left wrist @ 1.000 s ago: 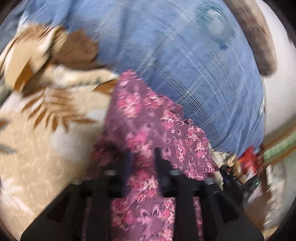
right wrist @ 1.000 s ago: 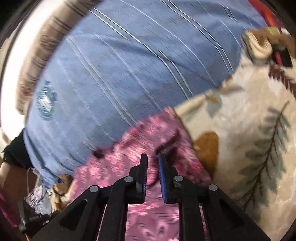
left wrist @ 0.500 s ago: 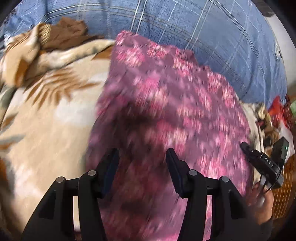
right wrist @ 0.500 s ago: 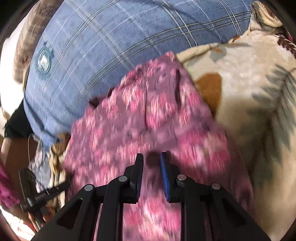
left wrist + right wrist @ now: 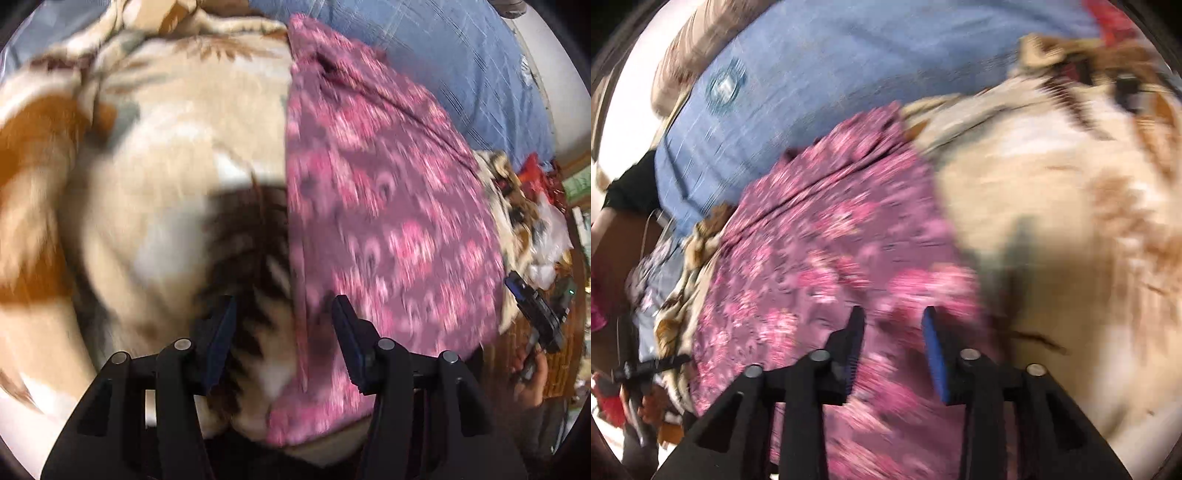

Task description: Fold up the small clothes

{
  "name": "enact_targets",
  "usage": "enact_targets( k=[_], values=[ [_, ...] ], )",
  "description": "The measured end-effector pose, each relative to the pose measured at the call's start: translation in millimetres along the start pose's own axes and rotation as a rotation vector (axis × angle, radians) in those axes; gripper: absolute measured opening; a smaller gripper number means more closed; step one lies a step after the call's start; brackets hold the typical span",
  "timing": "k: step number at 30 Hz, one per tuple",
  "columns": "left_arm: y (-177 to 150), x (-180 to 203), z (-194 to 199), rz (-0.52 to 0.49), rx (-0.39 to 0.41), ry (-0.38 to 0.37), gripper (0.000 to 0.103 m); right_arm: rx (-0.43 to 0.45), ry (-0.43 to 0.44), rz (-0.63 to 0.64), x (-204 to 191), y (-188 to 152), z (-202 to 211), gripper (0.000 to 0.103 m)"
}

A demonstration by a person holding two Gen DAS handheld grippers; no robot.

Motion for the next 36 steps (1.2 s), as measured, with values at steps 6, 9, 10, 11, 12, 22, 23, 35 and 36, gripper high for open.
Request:
enact_targets(
  k=[6,9,10,11,12,22,23,35,36],
  values=[
    [-33.5,16.2,-7.3,-0.064,-0.01,-0.031,0.063,-0.081,-0.069,-0.041,44.1,-28.5,0.0,0.049],
    [-35.7,18.4,-9.1,-0.025,-0.03,-0.071,0.065,-0.144,-0.03,-0.009,41.1,-46.6,-7.5,0.05],
    [-37.8,17.8,-8.9,-0.011,-0.043,-0.09,0.065,-0.141,-0.011,0.016,37.7,-51.3,-5.2,0.05],
    [-41.3,18.1,-8.9,0.0,-0.058,-0.109,0.065,-0.149,0.014,0.05,32.4,-54.9,-3.3,0.05],
    [-43.7,18.2,-9.1,0.005,-0.065,-0.115,0.065,-0.157,0.033,0.066,29.6,-56.9,-2.3,0.05],
    [-55.1,30.0,-14.9,-0.061,-0.097,-0.088,0.004,-0.134,0.109,0.18,1.9,-63.0,6.3,0.01],
    [-54.4,32.6,-11.6,-0.069,-0.091,-0.103,0.004,-0.128,0.124,0.169,-0.1,-62.6,8.9,0.01],
    [-10.3,59.5,44.5,-0.09,0.084,-0.305,0.004,-0.037,0.355,-0.035,-12.6,-22.7,37.5,0.009],
    [-7.0,59.8,45.6,-0.09,0.091,-0.309,0.004,-0.033,0.365,-0.039,-14.6,-19.3,38.2,0.009]
  ],
)
Point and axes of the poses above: each gripper's, at about its wrist camera, not at the fingertips, and z roughly against the way its jaws point, x to its right, y to its top, the point moved 6 cm from there along -z, roughly the way its jaws point, and after that the axes turned 12 degrees about -y, right-handed, at the moved point
